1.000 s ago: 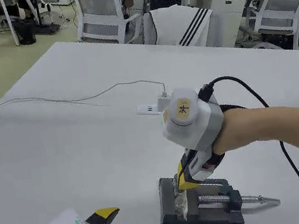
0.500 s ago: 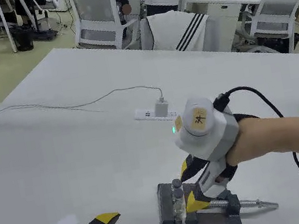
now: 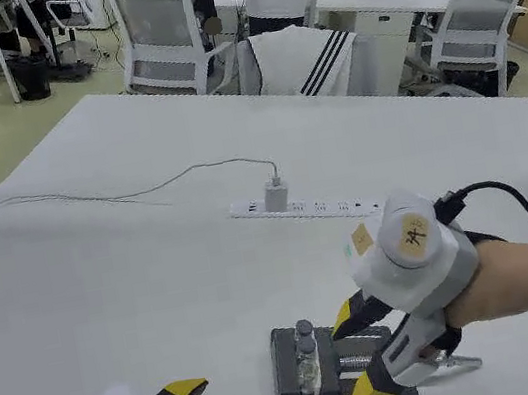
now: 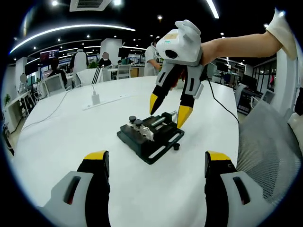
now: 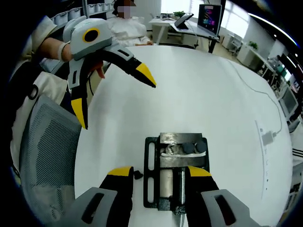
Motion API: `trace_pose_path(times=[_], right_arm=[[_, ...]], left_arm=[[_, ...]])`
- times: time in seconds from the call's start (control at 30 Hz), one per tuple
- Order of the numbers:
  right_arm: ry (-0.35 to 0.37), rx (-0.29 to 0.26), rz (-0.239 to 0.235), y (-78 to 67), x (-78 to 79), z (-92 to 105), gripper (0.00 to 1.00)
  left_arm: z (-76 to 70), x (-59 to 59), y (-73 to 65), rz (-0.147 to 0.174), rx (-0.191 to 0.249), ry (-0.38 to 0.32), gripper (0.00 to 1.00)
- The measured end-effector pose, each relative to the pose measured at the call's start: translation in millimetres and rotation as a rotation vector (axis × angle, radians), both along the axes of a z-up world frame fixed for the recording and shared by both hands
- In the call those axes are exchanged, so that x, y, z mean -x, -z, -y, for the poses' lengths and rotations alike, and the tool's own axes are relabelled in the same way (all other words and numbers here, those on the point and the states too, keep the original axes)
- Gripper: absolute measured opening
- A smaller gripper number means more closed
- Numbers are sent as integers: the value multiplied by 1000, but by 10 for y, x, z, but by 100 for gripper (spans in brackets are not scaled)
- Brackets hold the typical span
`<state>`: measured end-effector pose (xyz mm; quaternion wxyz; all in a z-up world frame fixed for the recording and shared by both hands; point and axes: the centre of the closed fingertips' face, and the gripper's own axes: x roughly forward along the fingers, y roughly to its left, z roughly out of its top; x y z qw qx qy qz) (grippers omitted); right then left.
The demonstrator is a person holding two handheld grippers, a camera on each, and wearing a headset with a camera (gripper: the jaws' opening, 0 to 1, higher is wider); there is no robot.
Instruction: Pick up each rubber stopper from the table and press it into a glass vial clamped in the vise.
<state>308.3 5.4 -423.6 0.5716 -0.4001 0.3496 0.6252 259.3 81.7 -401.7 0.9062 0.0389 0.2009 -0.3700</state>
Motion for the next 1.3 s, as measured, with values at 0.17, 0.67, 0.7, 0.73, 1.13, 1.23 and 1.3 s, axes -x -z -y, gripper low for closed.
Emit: trace_pose_path(times=[0.17, 0.67, 0.7, 0.73, 1.13, 1.23, 1.3], right_arm=[[-21, -10, -12, 14, 121, 91, 38], [-213, -3, -19, 263, 362, 199, 24], [-225, -2, -19, 281, 362, 189, 23], [-226, 0, -22, 296, 360, 185, 22], [-356, 52, -8, 470, 360, 194, 19], [-370, 56, -10, 496, 366, 199, 17], [-376, 73, -4, 527, 348, 220, 16]], left_arm=[[6, 15, 8, -1, -1, 0, 81], [-46, 75, 10, -2, -2, -31, 81], [-46, 83, 12, -3, -2, -33, 81], [-47, 87, 15, -4, -2, -35, 81], [-76, 118, 62, -22, -1, -58, 80], [-79, 121, 75, -25, -4, -57, 80], [-75, 120, 77, -26, -5, -56, 80]])
